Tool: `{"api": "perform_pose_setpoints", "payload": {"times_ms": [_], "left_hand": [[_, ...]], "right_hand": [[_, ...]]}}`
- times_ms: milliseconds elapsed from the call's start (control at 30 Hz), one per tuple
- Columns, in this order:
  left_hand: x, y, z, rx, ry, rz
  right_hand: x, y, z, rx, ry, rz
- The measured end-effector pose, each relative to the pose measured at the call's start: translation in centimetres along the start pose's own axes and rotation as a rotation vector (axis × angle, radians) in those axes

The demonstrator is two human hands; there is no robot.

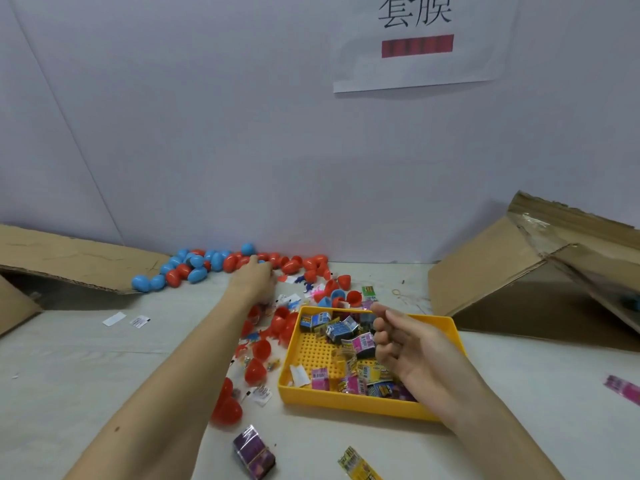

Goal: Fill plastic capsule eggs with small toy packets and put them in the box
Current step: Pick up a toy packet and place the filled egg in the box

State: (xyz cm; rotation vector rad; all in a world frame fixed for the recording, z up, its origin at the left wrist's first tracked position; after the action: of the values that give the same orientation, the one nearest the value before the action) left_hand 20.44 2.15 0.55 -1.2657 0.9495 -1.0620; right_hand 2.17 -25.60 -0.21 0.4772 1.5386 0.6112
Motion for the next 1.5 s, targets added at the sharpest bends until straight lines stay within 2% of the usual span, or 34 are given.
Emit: {"api": "perform_pose_setpoints", "payload": {"times_ms": [200, 400, 500, 633, 733, 800, 933, 1067, 1267, 1400, 1500], "left_hand": [[0.0, -0.9, -1.0, 0.079, 0.011, -0.227], [2.9, -4.4, -11.1, 0.137, 0.31, -0.591], [3.9, -4.7, -17.6, 0.083, 0.377, -0.832], [4.3, -3.7, -23.2, 0.098, 0.404, -1.025], [4.1, -2.9, -23.8, 0.137, 0.4, -1.02], [3.9, -2.7, -23.6, 0.147, 0.416, -0.997], [3.3, -2.6, -23.5, 0.113, 0.445, -1.124], [3.4, -2.6, -23.6, 0.185, 0.489, -1.088], [3.6, -2.6, -23.7, 0.138, 0.464, -1.115], [3.6, -2.8, -23.7, 0.144, 0.508, -1.069], [3.0, -2.9, -23.2, 0.177, 0.417, -1.104]], "right_hand": [[0.0, 0.0, 0.0, -0.004, -0.004, -0.028], [-0.2, 0.3, -0.3, 0.019, -0.031, -0.066], [-0.3, 0.7, -0.7, 0.015, -0.097, -0.185], [-0.2, 1.8, -1.7, -0.114, -0.191, -0.431], [0.0, 2.1, -2.3, -0.184, -0.263, -0.637], [0.0, 2.2, -2.4, -0.173, -0.296, -0.701], [0.2, 2.1, -2.3, -0.101, -0.285, -0.656], [0.4, 2.2, -2.2, -0.083, -0.267, -0.632], [0.2, 2.5, -2.3, -0.148, -0.29, -0.64], [0.3, 2.4, -2.3, -0.133, -0.332, -0.673], [0.4, 2.2, -2.0, -0.048, -0.358, -0.642]]}}
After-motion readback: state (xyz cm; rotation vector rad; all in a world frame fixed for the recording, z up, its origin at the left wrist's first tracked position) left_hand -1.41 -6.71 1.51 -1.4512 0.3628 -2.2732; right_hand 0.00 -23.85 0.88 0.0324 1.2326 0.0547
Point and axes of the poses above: each hand's wrist, its own z-axis towards the middle knuckle, its own y-axis out of the palm, x = y × z, the point moved 3 cm from there along z, towards the middle knuckle, and after that the axes turned 13 degrees about -y, right-handed, at the moved point
